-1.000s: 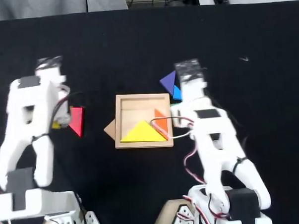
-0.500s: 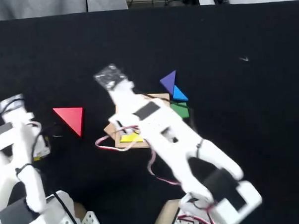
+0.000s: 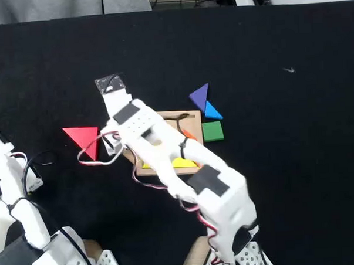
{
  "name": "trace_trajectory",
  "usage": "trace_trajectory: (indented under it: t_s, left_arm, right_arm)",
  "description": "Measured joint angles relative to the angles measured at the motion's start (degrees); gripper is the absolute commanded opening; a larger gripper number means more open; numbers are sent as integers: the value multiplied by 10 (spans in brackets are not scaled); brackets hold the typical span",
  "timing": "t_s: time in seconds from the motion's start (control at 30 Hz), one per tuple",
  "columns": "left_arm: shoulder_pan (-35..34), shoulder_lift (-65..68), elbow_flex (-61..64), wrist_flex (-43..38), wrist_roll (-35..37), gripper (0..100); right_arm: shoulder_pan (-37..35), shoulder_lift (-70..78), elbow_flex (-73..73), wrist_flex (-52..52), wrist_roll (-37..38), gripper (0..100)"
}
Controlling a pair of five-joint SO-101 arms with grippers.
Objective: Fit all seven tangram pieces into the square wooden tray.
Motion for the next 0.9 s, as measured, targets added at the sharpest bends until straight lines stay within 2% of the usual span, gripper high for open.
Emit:
trace_trajectory:
  t_s: [0.13, 0.43, 0.7, 0.9]
  left_arm:
    - [18, 0, 0, -11, 0, 47]
    - [19, 0, 0, -14, 0, 47]
    - [19, 0, 2, -14, 0, 47]
    - [21, 0, 5, -14, 0, 47]
  right_arm:
    - [-2, 55, -78, 49, -33, 168]
    - [-2, 143, -228, 152, -40, 141]
    - [-2, 182, -316, 242, -40, 109]
    - [-2, 210, -337, 264, -40, 109]
